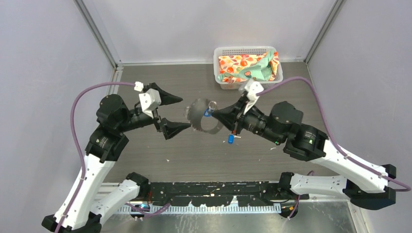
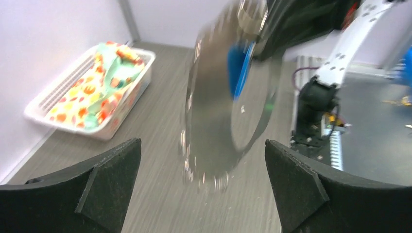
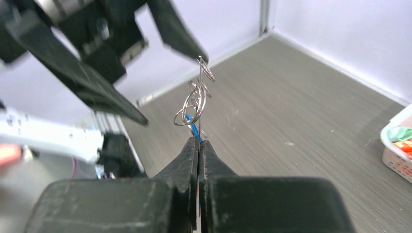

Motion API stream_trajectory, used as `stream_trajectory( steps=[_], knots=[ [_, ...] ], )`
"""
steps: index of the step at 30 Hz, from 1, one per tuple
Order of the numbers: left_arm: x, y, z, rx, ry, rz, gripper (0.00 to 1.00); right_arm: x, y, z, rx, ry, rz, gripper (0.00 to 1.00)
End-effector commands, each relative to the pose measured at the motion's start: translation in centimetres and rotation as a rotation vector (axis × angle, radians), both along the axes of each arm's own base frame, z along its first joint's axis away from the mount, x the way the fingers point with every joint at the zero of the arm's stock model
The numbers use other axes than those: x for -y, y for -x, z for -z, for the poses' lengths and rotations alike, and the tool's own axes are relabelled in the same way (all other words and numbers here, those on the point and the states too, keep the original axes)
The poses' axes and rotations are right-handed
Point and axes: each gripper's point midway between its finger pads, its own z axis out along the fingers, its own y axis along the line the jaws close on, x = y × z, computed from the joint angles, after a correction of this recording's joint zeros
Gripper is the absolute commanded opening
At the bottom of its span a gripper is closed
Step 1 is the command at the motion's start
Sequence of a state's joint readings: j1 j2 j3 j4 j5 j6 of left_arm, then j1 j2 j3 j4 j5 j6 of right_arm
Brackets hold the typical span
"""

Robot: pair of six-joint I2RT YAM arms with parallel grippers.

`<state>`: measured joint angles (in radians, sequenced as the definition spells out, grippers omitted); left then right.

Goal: Put the keys on the keyring
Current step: Adjust the key on the keyring, then adjust the keyring.

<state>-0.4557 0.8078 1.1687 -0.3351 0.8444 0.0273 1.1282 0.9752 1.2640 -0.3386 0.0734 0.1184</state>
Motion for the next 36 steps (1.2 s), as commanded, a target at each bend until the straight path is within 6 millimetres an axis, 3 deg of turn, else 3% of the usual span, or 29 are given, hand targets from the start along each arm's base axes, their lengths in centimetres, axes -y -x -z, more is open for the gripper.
stream_trajectory(
  steps=[1,6,11,14,16,19,22,26,32,36],
  knots=[
    [-1.8,-1.3,2.9,0.051,-0.050,-0.125,1.00,2.9,-2.1,-6.8,-0.014,-0.313,0.200,0.01],
    [-3.1,-0.2,4.5,0.470,-0.107,-0.126,1.00,5.1,-3.3,-8.7,-0.129,-0.436,0.336,0.01],
    [-2.9,0.9,4.2,0.759,-0.078,-0.088,0.94,5.0,-4.6,-8.7,-0.261,-0.493,0.432,0.01],
    [-2.6,1.0,5.1,0.896,-0.074,-0.074,0.86,4.4,-5.0,-8.9,-0.305,-0.518,0.440,0.01],
    [-2.6,0.3,4.9,0.861,-0.055,-0.106,0.80,3.6,-4.8,-9.2,-0.313,-0.524,0.414,0.01],
    [-2.6,-2.4,4.5,0.547,-0.010,-0.199,0.67,2.8,-4.8,-9.5,-0.318,-0.533,0.390,0.01],
    [-2.5,-3.6,4.1,0.308,0.049,-0.248,0.57,2.6,-4.9,-9.6,-0.316,-0.545,0.387,0.01],
    [-2.3,-3.6,3.3,0.249,0.119,-0.252,0.53,2.5,-5.0,-9.2,-0.319,-0.533,0.394,0.01],
    [-2.1,-3.6,4.1,0.209,0.097,-0.238,0.46,2.4,-5.0,-8.9,-0.321,-0.529,0.393,0.01],
    [-1.5,-2.5,4.4,0.172,0.101,-0.172,0.44,2.5,-5.0,-8.8,-0.323,-0.538,0.394,0.01]
  ],
)
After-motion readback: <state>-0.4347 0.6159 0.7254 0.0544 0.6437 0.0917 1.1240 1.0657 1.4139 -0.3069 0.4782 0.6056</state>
